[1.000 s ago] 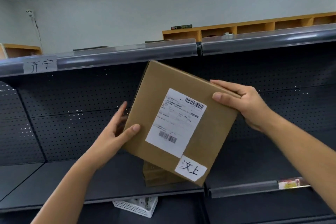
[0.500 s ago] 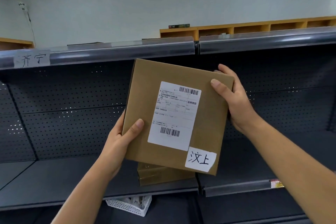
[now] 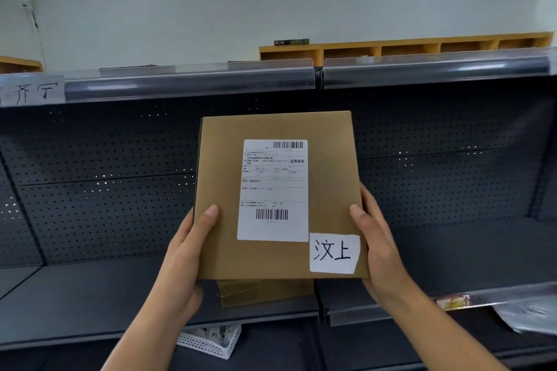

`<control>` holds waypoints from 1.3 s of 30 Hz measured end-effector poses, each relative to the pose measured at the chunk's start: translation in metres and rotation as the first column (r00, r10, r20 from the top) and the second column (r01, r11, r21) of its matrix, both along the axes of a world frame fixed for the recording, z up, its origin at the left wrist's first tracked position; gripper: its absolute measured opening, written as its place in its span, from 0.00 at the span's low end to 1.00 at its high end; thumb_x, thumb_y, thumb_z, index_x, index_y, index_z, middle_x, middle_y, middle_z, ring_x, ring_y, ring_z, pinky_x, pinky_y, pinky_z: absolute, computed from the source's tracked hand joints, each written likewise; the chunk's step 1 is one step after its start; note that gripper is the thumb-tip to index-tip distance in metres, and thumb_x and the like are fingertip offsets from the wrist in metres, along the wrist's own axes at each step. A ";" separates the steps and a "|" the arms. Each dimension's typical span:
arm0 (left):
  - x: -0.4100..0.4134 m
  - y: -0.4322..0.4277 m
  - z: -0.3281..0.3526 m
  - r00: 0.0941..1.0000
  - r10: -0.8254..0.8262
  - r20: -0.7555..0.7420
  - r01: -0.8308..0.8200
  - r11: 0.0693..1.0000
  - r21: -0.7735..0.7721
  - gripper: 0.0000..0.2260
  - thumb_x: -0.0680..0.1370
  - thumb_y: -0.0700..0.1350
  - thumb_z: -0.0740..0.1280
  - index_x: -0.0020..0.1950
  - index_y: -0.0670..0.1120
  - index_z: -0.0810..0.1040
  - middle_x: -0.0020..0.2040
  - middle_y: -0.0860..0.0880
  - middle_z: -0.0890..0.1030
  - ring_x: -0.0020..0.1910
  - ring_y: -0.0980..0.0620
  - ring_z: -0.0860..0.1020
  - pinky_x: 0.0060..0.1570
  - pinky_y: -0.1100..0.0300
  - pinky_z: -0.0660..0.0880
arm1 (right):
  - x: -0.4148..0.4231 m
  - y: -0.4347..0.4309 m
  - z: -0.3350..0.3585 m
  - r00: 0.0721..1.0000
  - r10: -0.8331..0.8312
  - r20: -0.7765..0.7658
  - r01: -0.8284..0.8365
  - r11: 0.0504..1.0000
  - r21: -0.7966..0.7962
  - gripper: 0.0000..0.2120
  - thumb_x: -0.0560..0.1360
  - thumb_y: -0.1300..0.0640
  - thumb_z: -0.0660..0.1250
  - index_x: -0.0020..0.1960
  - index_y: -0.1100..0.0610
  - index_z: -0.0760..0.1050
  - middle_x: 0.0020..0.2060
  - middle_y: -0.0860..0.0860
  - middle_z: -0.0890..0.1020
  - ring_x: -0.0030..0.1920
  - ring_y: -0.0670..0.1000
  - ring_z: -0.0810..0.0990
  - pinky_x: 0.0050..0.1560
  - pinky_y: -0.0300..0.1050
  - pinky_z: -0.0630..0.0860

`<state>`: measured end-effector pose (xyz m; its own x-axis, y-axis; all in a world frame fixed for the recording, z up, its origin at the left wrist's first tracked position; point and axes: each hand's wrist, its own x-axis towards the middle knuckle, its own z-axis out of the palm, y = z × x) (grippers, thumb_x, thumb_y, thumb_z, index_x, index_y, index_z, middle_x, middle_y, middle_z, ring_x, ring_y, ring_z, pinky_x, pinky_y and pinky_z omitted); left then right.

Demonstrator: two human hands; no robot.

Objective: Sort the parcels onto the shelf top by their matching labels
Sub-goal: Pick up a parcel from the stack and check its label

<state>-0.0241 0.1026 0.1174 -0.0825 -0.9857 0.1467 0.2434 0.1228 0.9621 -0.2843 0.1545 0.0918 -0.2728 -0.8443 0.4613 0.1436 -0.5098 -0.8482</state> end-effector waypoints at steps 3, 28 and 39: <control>0.000 0.008 -0.008 1.000 0.019 0.005 -0.019 0.998 -0.065 0.22 0.83 0.50 0.66 0.77 0.64 0.73 0.66 0.58 0.85 0.65 0.52 0.83 0.59 0.51 0.79 | 0.002 0.003 -0.002 0.986 -0.087 0.144 0.088 0.996 0.001 0.18 0.78 0.50 0.69 0.68 0.46 0.75 0.57 0.46 0.88 0.59 0.56 0.86 0.58 0.59 0.81; 0.031 0.086 0.025 0.987 0.119 -0.104 -0.143 0.955 -0.261 0.21 0.86 0.41 0.59 0.56 0.63 0.88 0.52 0.55 0.91 0.44 0.57 0.89 0.46 0.45 0.84 | 0.037 0.103 0.061 0.981 -0.088 0.176 0.120 0.976 -0.183 0.13 0.76 0.53 0.67 0.59 0.49 0.82 0.51 0.50 0.89 0.46 0.50 0.89 0.41 0.45 0.85; 0.033 0.088 0.020 0.988 0.115 -0.103 -0.138 0.957 -0.255 0.18 0.86 0.42 0.60 0.64 0.59 0.85 0.58 0.52 0.90 0.51 0.55 0.89 0.49 0.46 0.85 | 0.036 0.101 0.056 0.983 -0.093 0.159 0.116 0.983 -0.143 0.14 0.76 0.52 0.67 0.61 0.50 0.81 0.51 0.50 0.88 0.48 0.50 0.88 0.44 0.46 0.86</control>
